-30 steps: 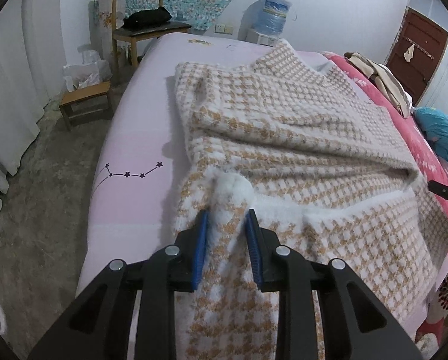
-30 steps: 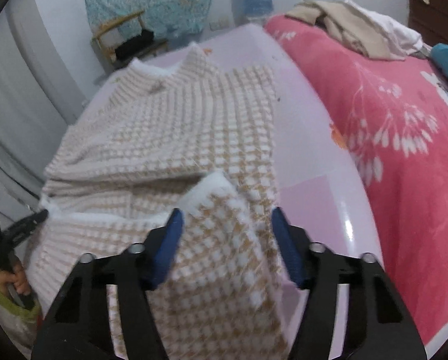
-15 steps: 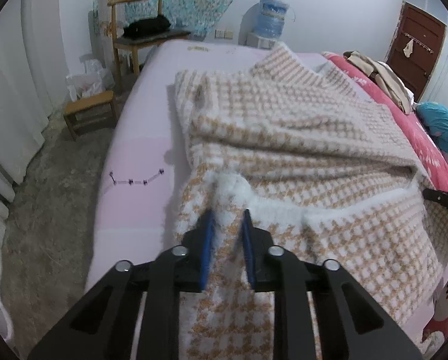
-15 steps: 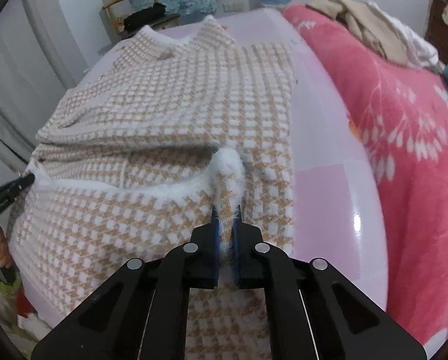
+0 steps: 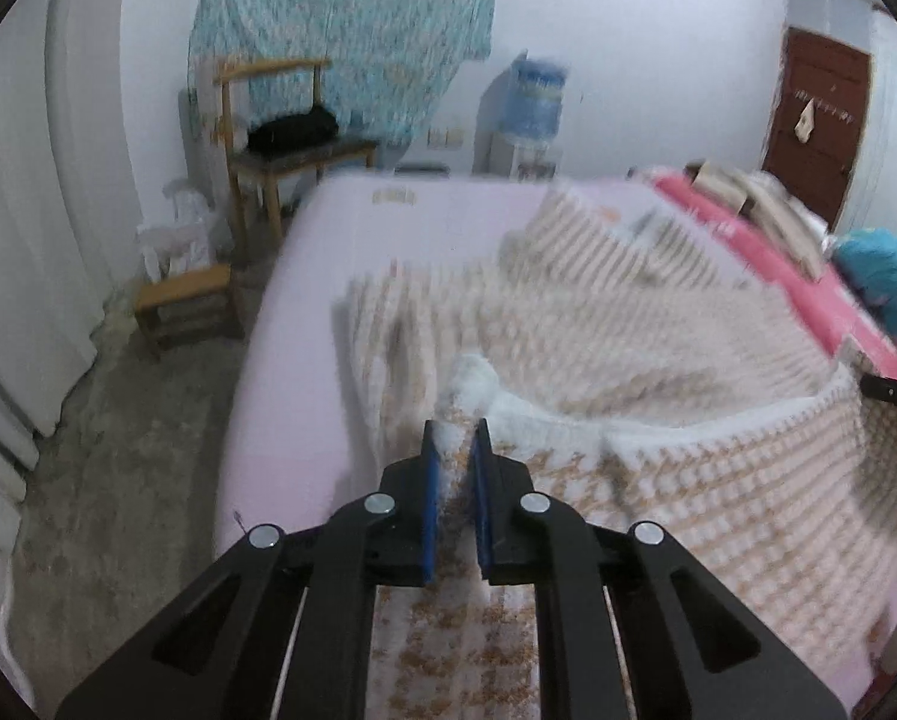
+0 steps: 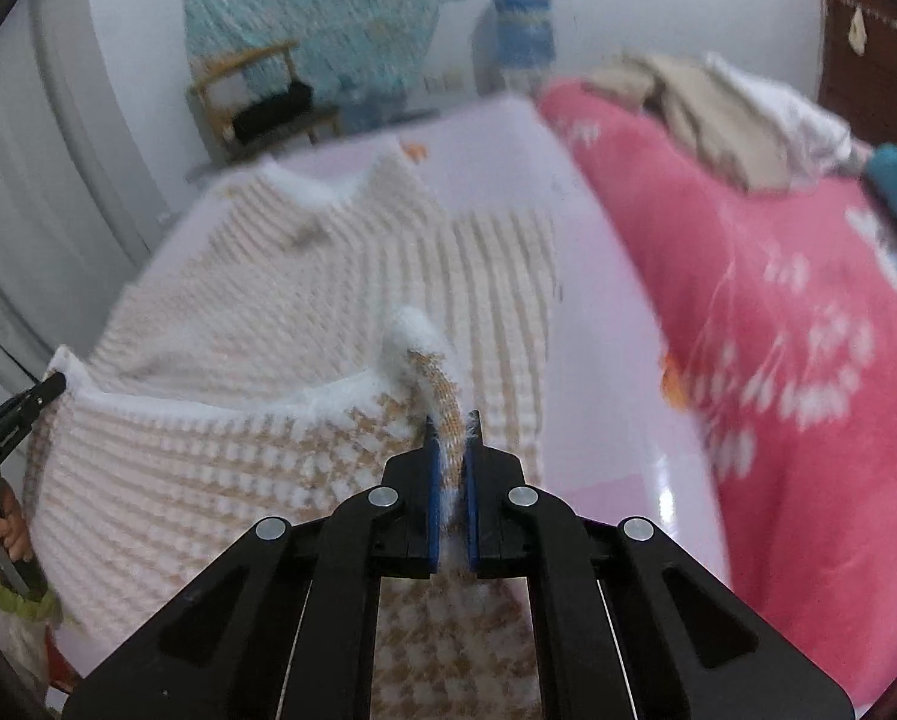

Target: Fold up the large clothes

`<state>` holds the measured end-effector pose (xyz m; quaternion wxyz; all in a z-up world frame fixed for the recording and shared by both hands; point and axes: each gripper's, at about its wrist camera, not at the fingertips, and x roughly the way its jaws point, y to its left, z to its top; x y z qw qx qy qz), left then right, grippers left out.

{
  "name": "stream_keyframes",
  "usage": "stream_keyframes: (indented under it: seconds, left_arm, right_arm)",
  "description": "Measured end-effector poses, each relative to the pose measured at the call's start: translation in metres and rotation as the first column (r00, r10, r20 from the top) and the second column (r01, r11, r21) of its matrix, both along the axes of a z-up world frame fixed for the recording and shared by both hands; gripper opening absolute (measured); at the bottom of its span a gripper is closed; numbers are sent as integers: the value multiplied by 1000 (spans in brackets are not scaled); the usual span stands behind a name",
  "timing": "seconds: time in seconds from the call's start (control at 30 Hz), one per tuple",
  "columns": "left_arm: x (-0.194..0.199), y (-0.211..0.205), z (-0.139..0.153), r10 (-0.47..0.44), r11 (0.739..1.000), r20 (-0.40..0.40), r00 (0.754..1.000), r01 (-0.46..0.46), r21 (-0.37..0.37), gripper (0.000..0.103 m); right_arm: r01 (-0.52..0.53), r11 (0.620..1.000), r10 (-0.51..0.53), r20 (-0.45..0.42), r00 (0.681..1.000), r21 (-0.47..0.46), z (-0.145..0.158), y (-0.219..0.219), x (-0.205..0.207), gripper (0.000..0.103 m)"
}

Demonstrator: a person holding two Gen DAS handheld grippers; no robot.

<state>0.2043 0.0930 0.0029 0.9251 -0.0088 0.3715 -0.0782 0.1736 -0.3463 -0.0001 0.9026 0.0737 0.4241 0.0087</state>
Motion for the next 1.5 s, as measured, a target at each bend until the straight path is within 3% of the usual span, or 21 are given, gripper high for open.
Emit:
stream_keyframes:
  seconds: [0.1, 0.17, 0.23, 0.27, 0.37, 0.4, 0.53, 0.6, 0.7, 0.77, 0.83, 0.9, 0.97, 1.07, 1.17, 1.27, 1.33, 1.4, 1.5]
  left_arm:
    - [1, 4, -16, 9, 999, -39, 999, -11, -32, 11]
    - [0, 5, -15, 12, 1000, -40, 999, -13, -28, 12]
    - [-1, 6, -16, 11, 999, -47, 999, -12, -30, 13]
    - [0, 6, -16, 10, 999, -51, 999, -12, -31, 14]
    - [-1, 7, -11, 21, 999, -61, 998, -22, -27, 25]
    - [-2, 8, -8, 29, 999, -58, 998, -30, -27, 33]
    - [-26, 12, 25, 60, 996, 72, 996, -55, -71, 50]
    - [-40, 2, 39, 9, 993, 124, 992, 6, -114, 51]
    - [-42, -23, 35, -105, 984, 80, 991, 115, -135, 51]
    - [-37, -48, 13, -167, 982, -12, 986, 165, -96, 51]
    - [-25, -58, -14, -142, 990, -111, 984, 138, -40, 51]
    - [-19, -53, -24, -115, 991, -159, 981, 102, -85, 51]
    - [-25, -49, -11, -105, 990, -115, 988, 93, -104, 51]
    - [-44, -53, 13, -165, 983, -38, 986, 161, -93, 50]
    - [-73, -62, 23, -283, 949, -17, 959, 278, -147, 50]
    - [-91, -76, 6, -382, 913, -70, 921, 365, -183, 50]
    - [-94, -83, -17, -360, 931, -137, 923, 347, -110, 52]
    - [-92, -78, -30, -343, 934, -119, 932, 325, -149, 53]
    - [-91, -79, -22, -330, 941, -129, 935, 313, -131, 51]
  right_arm:
    - [13, 999, -10, -72, 997, 43, -28, -6, 7, 8]
    - [30, 999, -27, -69, 997, 44, -22, -7, 2, 24]
    - [63, 998, -63, -40, 997, 4, -7, -7, -5, 51]
    - [62, 998, -62, -23, 998, -6, -2, -6, -8, 52]
    - [9, 1000, -9, 40, 999, -5, 21, 10, -20, 52]
    - [-13, 1000, 13, 50, 999, -3, 26, 17, -22, 52]
    - [-155, 987, 153, 56, 987, 31, 27, 59, -20, 49]
    - [-224, 974, 223, 37, 974, 39, 18, 83, -12, 43]
    - [-277, 960, 277, -5, 961, 42, 3, 108, -1, 32]
    - [-289, 956, 291, -57, 955, 38, -16, 121, 8, 32]
    - [-270, 962, 272, -86, 958, 35, -33, 124, 15, 32]
    - [-256, 965, 261, -99, 960, 60, -27, 119, 12, 28]
    - [-240, 968, 246, -90, 965, 77, -16, 110, 1, 28]
    - [-270, 957, 274, -21, 962, 110, 9, 98, -29, 28]
    - [-313, 943, 315, 1, 949, 114, 19, 98, -65, 28]
    - [-357, 927, 364, -40, 931, 111, 3, 114, -85, 28]
    - [-365, 927, 373, -98, 923, 86, -20, 127, -87, 28]
    - [-364, 931, 366, -70, 928, 35, -33, 133, -89, 28]
    - [-337, 939, 342, -98, 934, 63, -24, 130, -87, 28]
